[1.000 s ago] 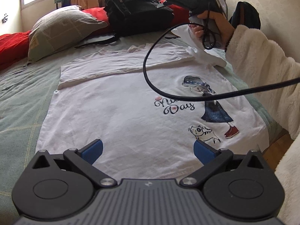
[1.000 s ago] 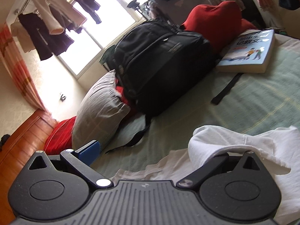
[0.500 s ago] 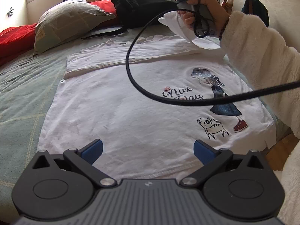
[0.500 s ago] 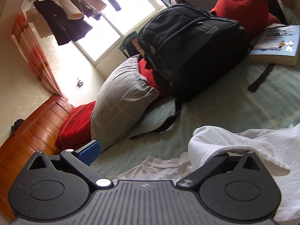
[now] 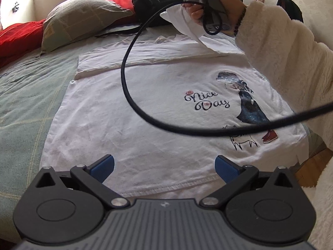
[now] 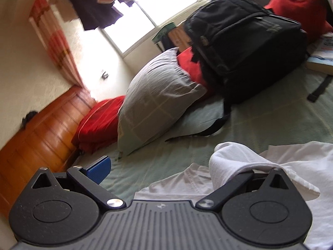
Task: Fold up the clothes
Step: 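Carry the held sleeve with the right gripper across the shirt body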
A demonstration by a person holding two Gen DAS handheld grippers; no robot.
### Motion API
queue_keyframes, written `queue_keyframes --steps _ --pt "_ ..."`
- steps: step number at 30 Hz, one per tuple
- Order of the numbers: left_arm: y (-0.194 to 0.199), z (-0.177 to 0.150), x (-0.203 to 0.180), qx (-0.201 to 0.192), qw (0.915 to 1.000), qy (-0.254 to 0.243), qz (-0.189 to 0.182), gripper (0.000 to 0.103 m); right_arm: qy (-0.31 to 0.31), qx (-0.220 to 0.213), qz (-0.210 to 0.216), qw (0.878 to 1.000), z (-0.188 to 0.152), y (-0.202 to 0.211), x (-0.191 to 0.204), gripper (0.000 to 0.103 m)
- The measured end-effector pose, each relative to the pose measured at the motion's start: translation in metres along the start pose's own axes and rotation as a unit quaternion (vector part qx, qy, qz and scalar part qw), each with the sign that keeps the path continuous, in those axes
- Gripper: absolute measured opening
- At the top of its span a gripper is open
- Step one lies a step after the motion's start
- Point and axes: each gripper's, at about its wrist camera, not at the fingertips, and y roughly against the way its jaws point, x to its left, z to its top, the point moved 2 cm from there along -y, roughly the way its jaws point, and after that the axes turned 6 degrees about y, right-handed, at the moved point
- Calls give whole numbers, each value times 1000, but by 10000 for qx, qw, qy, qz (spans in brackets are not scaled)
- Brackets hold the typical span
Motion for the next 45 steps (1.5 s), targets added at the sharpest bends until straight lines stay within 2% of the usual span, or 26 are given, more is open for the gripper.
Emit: queue_keyframes --steps 9,14,19,28,34,38,41,45 --pt "1 -2 2 21 10000 32 17 102 355 208 208 9989 -7 -17 32 103" --pt "1 -3 4 53 10000 57 45 102 522 443 329 9971 -18 -30 45 103" --pt "0 -4 4 80 9999 56 31 102 736 748 257 9942 -34 -41 48 103" --pt "-5 -6 -1 175 9998 -9 10 102 478 1060 255 9929 -48 -42 21 103" --pt "-4 -6 -1 134 9999 5 -66 102 -354 1280 542 9897 -49 -31 -16 103" --pt "-8 -7 -2 154 9998 -9 -141 102 -827 1212 529 9878 -46 -30 -33 103" --pt "-7 -9 -1 153 9997 23 -164 102 -874 1151 534 9881 -44 -37 -25 103" --pt "-7 -11 4 163 9997 129 -122 102 -252 1183 766 9897 -47 -54 17 103"
